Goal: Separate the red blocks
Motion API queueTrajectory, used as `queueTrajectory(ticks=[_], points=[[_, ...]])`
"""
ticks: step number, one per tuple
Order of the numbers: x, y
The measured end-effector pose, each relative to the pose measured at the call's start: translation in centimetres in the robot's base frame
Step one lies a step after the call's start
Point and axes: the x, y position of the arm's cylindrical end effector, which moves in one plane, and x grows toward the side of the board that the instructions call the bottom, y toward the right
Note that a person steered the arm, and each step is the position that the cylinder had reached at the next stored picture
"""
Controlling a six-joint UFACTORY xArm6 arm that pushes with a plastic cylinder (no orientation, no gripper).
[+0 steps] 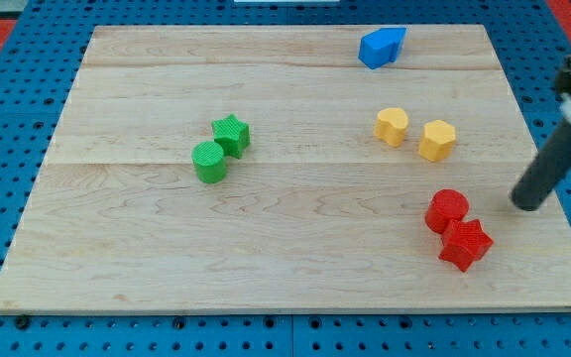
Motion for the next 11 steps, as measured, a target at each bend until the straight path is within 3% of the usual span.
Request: queueTrajectory(ticks=[2, 4, 6, 9, 10, 11], points=[[0.0, 2.6], [3.3, 3.7], [3.0, -4.8], [-3.9, -13.7], [-0.3, -18.0], [0.8, -15.6]])
